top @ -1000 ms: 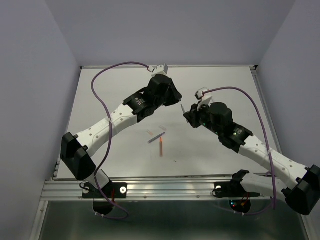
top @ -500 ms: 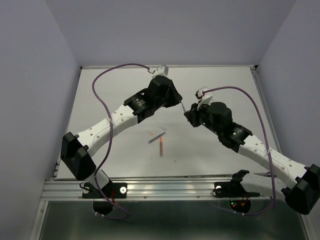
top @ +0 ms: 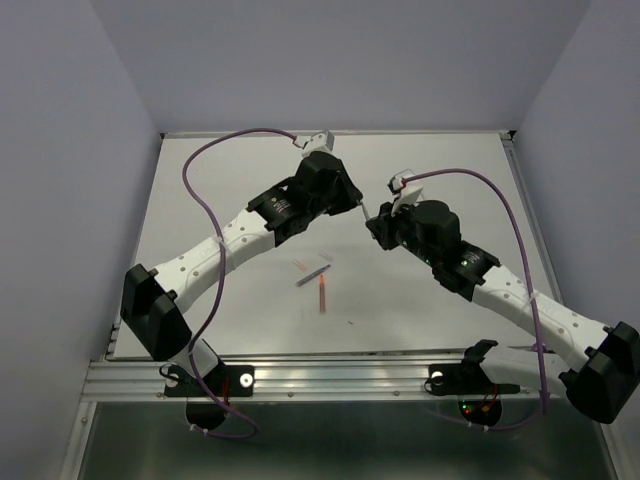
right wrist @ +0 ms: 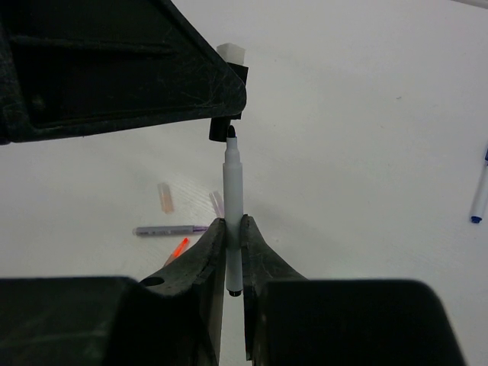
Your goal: Insert the pens into the pen caps
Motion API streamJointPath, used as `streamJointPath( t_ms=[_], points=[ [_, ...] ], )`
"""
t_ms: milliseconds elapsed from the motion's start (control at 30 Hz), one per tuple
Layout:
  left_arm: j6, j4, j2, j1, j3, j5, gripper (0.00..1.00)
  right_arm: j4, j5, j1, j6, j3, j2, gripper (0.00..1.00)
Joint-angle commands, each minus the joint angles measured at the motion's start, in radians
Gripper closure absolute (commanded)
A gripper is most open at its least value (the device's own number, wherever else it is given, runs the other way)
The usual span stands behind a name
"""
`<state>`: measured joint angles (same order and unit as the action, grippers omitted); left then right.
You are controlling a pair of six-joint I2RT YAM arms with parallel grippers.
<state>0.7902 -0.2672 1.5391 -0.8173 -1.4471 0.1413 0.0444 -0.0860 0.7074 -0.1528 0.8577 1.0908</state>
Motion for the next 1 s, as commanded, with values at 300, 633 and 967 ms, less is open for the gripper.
streamJointPath(
  t_ms=[300,633,967],
  points=[
    [0.017,0.02,-0.051,0.012,-0.007,0.058,1.0,-0.012,0.055,-0.003,0.01,0.056,0.0,0.99],
    [0.007,0.023,-0.046,0.01,-0.01,0.043,1.0,-0.018,0.02,-0.003,0.007,0.072,0.009,0.99],
    [0.012,0.04,-0.056,0.012,0.004,0.02,1.0,-0.034,0.017,-0.003,0.006,0.083,0.026,0.99]
  ],
)
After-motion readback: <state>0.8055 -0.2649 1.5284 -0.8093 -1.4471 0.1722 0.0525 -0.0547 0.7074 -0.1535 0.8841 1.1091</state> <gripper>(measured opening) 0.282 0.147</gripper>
